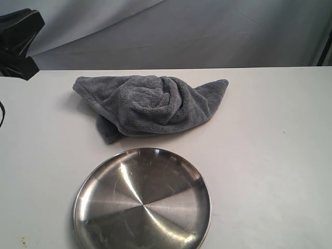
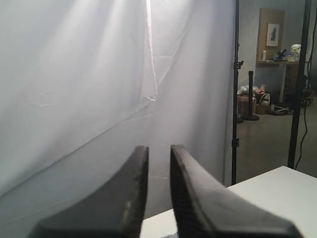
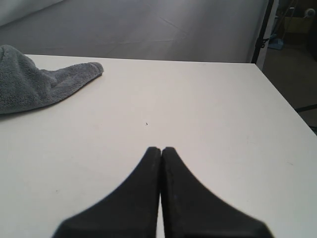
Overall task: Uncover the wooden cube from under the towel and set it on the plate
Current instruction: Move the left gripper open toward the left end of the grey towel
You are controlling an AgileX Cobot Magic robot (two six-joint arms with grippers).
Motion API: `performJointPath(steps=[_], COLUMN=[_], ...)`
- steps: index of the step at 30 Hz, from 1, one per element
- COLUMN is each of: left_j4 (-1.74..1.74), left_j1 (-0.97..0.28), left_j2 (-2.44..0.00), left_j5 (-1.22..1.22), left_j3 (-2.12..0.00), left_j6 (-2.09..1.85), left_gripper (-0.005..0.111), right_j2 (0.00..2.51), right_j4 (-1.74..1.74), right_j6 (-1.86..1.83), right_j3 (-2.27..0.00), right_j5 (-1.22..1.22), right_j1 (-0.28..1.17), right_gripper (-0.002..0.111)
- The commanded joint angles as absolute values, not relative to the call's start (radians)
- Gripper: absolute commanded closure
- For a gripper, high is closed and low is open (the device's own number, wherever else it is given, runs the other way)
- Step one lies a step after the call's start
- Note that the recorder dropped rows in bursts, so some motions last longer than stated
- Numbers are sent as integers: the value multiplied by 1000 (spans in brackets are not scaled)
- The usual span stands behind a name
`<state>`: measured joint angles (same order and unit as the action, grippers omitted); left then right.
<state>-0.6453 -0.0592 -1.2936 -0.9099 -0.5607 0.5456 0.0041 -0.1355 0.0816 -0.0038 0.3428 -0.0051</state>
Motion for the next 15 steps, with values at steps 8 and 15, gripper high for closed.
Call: performJointPath(steps=[8,15], left_j4=[-659,-692], left_j1=[-60,-60], left_j2=[-1442,-1586], left_j5=[-947,-1104], left_j3=[-611,-622], left_j6=[574,574], left_gripper=[2,2], right_j2=[0,0], right_j4=[-136,-136], right_j6=[90,90], right_j3=[0,0], right_j5=[343,343], right_j1=[-10,-10], right_gripper=[108,108])
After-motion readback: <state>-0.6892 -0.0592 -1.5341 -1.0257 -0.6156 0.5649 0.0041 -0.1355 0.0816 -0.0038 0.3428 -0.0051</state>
